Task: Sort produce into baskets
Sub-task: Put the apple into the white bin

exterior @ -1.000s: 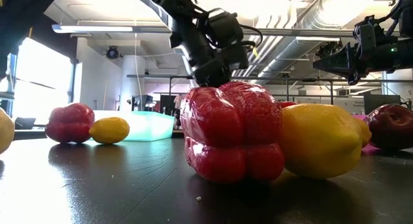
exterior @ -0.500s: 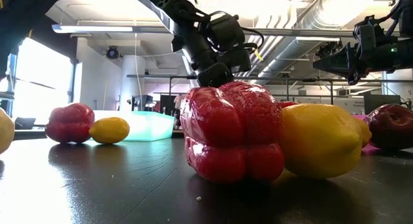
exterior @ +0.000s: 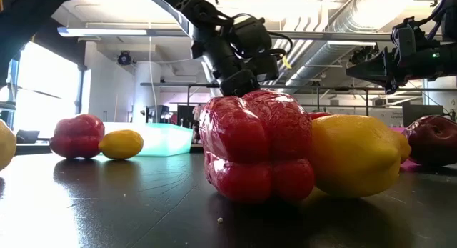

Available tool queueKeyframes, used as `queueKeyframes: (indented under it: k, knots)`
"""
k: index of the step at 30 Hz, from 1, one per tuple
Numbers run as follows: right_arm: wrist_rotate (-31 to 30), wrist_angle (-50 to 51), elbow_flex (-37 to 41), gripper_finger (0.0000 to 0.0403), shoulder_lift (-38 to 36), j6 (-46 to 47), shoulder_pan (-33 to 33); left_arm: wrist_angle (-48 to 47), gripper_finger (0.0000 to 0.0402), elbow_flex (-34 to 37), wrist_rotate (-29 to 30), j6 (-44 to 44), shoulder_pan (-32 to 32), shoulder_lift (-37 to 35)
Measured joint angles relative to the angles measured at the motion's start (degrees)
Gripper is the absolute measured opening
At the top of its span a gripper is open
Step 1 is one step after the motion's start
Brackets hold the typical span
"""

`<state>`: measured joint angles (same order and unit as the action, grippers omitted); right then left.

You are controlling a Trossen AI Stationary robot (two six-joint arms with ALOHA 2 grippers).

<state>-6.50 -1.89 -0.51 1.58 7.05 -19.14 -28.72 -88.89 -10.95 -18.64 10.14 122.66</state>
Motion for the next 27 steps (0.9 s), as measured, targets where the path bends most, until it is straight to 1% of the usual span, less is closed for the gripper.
queueKeyframes:
  k: [7,20,27]
  knots:
    - [0.0,0.0,0.0,0.0,0.0,0.0,0.0,-0.3,0.0225,0.03,0.04,-0.01,-0.02,0.12]
    - [0.0,0.0,-0.01,0.0,0.0,0.0,0.0,-1.65,0.0122,0.14,-0.14,-0.45,0.03,0.06]
    - [0.0,0.0,-0.02,0.0,0.0,0.0,0.0,-1.67,0.0104,0.2,-0.21,-0.71,0.1,0.11]
